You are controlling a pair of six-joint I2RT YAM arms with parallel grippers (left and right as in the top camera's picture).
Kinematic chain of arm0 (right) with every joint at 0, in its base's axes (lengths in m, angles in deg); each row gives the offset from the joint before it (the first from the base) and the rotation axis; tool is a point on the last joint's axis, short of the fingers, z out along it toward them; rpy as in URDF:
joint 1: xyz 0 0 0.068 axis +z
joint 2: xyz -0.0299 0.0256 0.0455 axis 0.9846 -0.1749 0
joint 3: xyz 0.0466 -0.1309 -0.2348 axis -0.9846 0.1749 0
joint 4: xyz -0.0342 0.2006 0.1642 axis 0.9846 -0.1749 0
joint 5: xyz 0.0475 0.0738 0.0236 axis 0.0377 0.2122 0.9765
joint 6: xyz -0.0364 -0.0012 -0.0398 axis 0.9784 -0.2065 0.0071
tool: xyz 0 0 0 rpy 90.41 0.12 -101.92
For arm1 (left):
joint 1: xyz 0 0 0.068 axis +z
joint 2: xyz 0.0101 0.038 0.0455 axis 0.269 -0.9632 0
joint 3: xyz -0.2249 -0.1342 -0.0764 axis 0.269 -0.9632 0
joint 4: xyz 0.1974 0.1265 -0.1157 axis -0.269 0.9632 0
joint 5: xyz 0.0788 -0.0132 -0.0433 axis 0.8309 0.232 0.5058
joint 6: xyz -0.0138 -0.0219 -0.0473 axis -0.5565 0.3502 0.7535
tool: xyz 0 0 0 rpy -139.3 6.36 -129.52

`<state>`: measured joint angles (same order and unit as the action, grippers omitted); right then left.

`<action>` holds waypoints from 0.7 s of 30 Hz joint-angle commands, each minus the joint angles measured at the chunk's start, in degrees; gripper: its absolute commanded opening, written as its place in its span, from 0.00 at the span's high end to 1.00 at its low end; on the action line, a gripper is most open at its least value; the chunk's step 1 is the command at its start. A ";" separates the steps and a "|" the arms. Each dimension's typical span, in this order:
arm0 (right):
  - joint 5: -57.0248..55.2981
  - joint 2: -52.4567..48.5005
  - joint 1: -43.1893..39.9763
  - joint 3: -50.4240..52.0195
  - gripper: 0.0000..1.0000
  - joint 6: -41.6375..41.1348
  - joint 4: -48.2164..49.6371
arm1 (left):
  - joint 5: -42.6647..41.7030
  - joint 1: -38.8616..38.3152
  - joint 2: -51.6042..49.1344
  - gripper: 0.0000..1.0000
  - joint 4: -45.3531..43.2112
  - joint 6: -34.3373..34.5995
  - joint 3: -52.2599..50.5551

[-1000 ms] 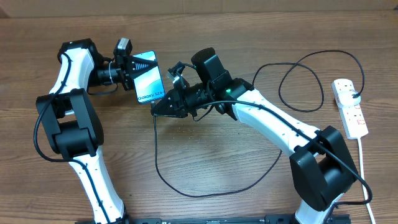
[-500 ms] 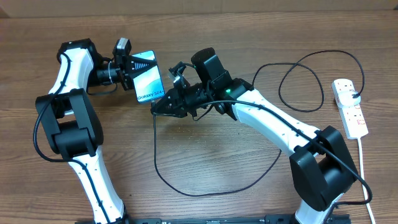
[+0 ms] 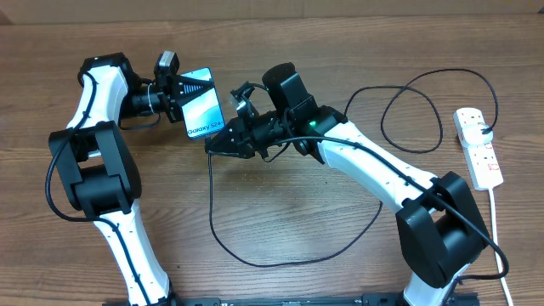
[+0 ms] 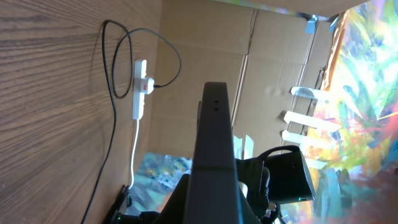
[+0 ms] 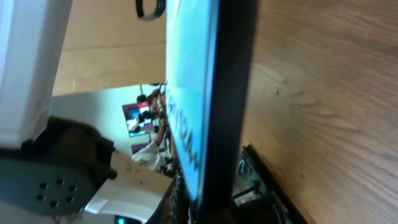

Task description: Plug charger to phone and switch on socket

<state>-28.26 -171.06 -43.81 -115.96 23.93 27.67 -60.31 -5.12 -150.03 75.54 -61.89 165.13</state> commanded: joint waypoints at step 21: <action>2.27 0.57 -0.24 0.09 0.96 2.54 0.39 | -1.14 -0.37 0.98 0.96 0.09 1.22 0.90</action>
<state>-25.59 -171.06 -43.85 -115.96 26.03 27.76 -59.81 -5.12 -150.03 75.10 -61.62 165.13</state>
